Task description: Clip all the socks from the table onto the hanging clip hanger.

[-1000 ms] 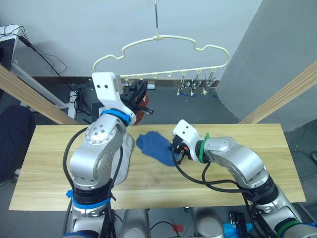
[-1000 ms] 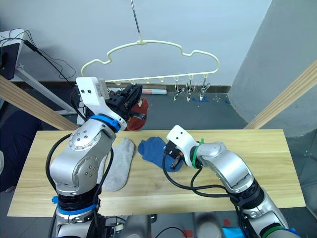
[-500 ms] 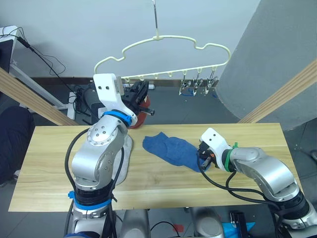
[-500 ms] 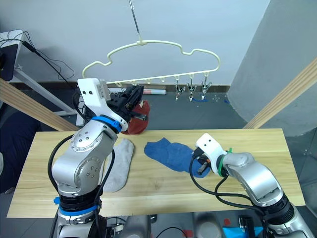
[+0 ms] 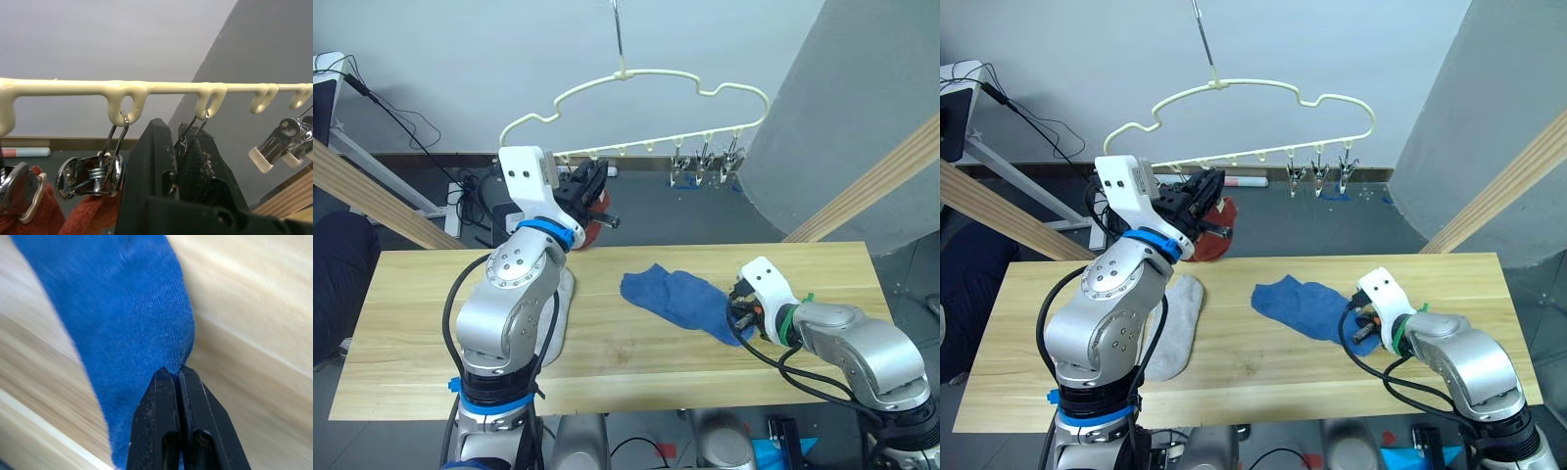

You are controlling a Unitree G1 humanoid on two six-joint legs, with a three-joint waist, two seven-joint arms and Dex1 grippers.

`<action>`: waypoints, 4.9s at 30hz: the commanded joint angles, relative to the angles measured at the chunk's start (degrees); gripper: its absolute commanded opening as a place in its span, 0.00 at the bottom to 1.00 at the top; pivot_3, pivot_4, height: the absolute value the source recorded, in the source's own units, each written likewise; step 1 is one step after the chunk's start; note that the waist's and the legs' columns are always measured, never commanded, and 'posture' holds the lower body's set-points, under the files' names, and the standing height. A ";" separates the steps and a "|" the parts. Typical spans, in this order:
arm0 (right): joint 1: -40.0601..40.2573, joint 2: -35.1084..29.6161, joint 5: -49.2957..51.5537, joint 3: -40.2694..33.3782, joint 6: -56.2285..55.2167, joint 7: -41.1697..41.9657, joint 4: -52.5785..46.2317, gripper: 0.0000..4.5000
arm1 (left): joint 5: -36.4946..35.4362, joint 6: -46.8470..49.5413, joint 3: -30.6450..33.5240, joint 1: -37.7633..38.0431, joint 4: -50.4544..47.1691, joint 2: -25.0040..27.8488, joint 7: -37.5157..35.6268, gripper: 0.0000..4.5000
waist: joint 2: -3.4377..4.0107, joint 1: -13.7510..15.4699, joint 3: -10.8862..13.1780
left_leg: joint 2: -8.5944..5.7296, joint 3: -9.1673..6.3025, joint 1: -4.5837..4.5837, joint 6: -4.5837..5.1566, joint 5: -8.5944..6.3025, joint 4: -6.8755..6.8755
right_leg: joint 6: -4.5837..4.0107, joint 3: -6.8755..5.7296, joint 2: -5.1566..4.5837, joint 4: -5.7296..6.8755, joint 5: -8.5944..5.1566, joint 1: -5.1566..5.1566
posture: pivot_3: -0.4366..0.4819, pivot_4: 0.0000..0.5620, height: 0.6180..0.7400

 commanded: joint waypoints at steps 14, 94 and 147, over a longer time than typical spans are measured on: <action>1.53 -0.29 3.05 -6.63 2.75 -1.77 -0.94 0.01 | 0.29 -1.55 -0.58 0.62 -0.03 -0.07 0.14 0.04 | 0.01 0.03 0.00 | -0.01 0.03 -0.01 0.01 -0.01 -0.07 | 0.02 0.01 -0.02 -0.15 0.01 0.01 | 0.22 0.71 1.00; -17.36 0.77 -10.52 14.98 -12.76 -2.06 29.86 0.00 | -0.04 1.81 -0.19 2.27 -4.17 -0.09 2.51 0.04 | 0.06 0.91 0.07 | -0.01 0.11 0.00 0.07 -0.04 -0.01 | 0.19 0.10 -0.06 -0.34 0.16 0.12 | 0.31 0.74 1.00; -29.00 16.06 8.52 11.27 -31.45 12.50 22.79 0.00 | -24.73 16.94 13.91 -6.84 -1.36 2.43 5.51 0.04 | 0.08 1.55 0.07 | 0.03 0.09 -0.03 0.04 -0.02 -0.01 | 0.14 0.00 -0.12 -0.32 0.19 0.04 | 0.36 0.63 1.00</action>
